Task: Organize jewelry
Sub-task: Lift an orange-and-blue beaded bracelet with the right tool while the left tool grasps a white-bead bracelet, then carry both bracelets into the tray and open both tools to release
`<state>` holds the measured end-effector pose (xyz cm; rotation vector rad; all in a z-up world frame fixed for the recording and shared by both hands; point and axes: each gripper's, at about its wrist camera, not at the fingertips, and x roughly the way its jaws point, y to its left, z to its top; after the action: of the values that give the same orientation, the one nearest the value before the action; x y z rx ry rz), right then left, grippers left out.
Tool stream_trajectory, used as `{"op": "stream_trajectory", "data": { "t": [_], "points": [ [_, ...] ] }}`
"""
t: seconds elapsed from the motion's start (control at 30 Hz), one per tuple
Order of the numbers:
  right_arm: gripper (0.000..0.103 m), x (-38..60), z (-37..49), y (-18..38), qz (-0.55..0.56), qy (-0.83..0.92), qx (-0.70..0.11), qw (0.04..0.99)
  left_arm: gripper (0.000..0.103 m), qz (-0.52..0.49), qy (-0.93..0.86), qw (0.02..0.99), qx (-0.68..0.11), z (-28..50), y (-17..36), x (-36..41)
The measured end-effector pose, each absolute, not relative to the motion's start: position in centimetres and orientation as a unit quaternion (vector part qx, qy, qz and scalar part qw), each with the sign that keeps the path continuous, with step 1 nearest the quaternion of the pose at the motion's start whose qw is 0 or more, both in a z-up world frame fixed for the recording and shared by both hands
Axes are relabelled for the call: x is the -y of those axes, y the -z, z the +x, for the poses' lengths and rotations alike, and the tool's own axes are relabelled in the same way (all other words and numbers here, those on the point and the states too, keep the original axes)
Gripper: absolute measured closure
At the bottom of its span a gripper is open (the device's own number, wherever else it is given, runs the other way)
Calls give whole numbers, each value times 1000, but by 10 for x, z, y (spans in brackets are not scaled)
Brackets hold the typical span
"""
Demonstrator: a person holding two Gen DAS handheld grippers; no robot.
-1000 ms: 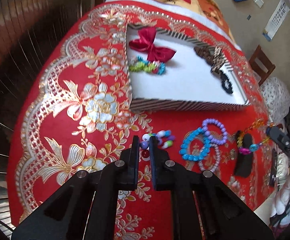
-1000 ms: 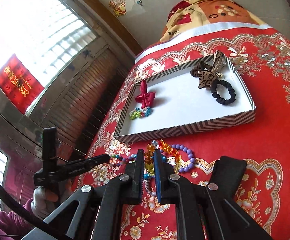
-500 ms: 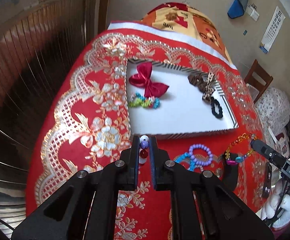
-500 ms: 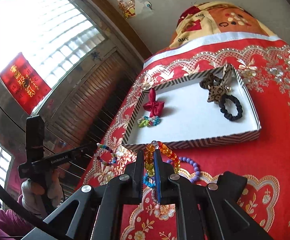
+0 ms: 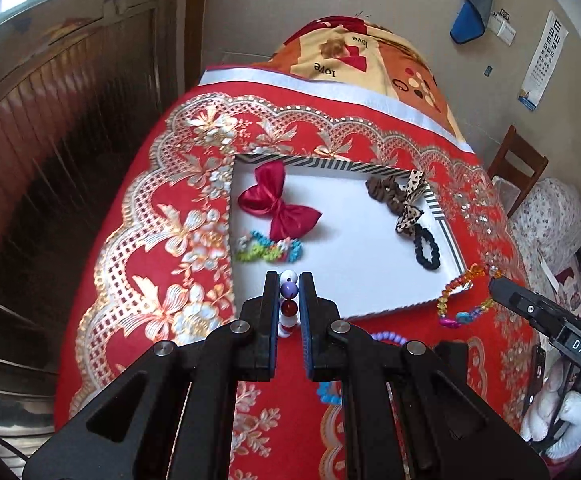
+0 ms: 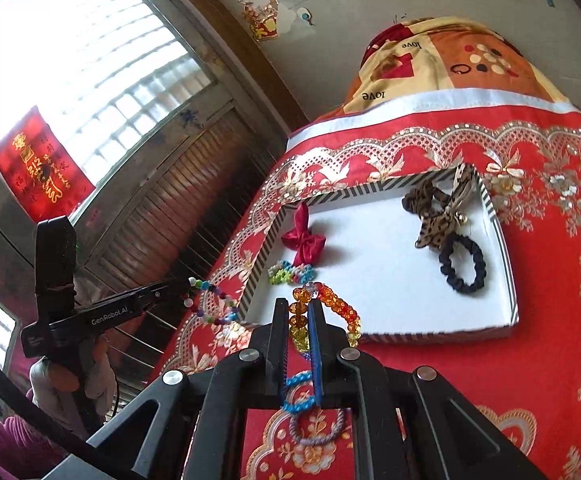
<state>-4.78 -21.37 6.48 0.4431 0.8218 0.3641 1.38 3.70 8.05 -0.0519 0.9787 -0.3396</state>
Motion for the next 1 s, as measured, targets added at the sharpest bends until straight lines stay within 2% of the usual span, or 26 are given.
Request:
{"op": "stream_trajectory", "data": {
  "t": [0.6,1.0],
  "points": [
    [95,231,32,-40,208,-172,-431,861,95,-13,166,852,-497,62,-48,21],
    [95,222,106,-2,193,-172,-476,840,95,-39,87,833,-546,88,5,-19]
  ]
}}
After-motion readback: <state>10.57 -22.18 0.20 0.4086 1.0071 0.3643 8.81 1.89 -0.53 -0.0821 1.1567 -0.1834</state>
